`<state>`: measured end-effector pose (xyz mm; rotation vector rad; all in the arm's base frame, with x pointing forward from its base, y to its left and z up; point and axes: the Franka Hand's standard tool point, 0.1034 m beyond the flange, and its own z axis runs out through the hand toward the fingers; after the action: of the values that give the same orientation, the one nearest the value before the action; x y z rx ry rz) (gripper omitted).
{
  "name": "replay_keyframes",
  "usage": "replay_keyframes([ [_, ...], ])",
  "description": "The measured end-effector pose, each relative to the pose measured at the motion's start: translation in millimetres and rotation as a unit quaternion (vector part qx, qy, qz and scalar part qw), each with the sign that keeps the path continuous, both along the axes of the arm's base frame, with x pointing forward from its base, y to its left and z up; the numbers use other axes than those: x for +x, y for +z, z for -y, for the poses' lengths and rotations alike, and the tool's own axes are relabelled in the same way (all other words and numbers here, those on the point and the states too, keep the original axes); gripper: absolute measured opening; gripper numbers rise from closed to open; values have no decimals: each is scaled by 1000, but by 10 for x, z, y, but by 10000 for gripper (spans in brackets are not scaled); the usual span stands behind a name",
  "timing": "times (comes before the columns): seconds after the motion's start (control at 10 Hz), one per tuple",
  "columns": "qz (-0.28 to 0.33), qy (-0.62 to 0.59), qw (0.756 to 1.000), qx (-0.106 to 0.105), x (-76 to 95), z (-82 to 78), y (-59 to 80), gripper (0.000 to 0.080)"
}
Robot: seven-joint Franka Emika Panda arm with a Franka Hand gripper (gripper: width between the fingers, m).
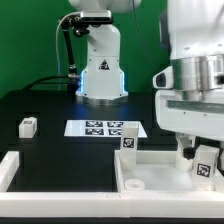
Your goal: Assemble square table
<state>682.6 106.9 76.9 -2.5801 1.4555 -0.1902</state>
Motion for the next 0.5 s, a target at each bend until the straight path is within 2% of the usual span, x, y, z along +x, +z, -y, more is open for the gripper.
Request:
replay_keyframes([
  [0.3, -3, -14, 1000, 1, -25, 25, -35, 604],
  [0.5, -14, -75, 997, 14, -52, 19, -55, 322],
])
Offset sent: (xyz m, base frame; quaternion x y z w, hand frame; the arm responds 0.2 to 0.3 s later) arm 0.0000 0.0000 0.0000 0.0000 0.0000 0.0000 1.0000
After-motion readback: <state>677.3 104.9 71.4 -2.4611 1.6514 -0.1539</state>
